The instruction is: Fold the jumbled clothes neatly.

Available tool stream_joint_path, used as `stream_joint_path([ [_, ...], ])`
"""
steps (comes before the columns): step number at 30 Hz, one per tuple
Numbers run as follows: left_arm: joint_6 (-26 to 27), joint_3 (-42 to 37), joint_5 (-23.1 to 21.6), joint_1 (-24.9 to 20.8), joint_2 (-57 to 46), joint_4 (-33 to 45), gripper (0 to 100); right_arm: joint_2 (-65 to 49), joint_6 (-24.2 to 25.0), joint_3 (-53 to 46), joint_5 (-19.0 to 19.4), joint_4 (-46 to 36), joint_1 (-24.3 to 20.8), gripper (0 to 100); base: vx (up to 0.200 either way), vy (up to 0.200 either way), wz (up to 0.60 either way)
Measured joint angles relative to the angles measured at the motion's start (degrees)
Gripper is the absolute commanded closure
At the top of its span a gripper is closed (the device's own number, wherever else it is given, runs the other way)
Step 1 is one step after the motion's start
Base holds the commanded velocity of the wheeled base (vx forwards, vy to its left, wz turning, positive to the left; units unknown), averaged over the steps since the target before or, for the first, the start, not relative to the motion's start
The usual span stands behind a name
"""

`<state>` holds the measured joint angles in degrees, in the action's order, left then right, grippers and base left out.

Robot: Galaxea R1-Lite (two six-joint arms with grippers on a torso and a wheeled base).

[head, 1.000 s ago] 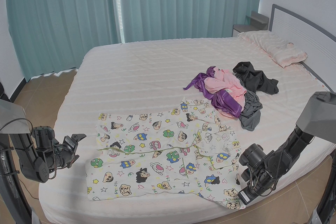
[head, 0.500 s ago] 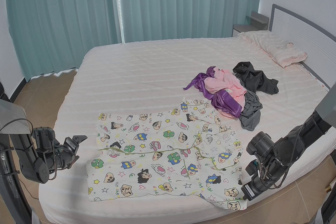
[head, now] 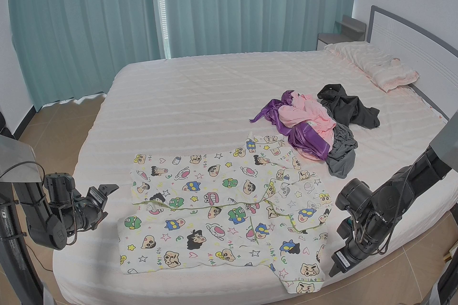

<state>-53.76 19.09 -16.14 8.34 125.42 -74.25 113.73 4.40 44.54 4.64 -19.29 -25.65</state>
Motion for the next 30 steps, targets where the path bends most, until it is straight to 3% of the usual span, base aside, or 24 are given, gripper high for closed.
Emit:
stream_joint_path([
  [13, -0.35, -0.02, -0.26, 0.01, -0.30, 0.00, 0, -0.96, 2.06, 5.42, 0.74, 4.27, 5.28, 0, 0.000, 0.000, 0.00],
  [18, -0.07, -0.46, -0.26, -0.05, -0.41, 0.00, 0, -0.80, 2.68, 3.79, 1.27, 5.66, 5.36, 0, 0.000, 0.000, 0.00],
  [26, 0.09, -1.40, -0.35, -0.84, -0.63, 0.00, 0, -0.17, 3.69, -0.56, 2.00, 15.24, 5.06, 0, 0.000, 0.000, 0.00],
  [30, 0.09, -1.56, -0.37, -1.27, -0.69, 0.05, 0, 0.79, 7.45, -1.91, 2.00, 21.85, 4.23, 0, 0.000, 0.000, 0.00],
])
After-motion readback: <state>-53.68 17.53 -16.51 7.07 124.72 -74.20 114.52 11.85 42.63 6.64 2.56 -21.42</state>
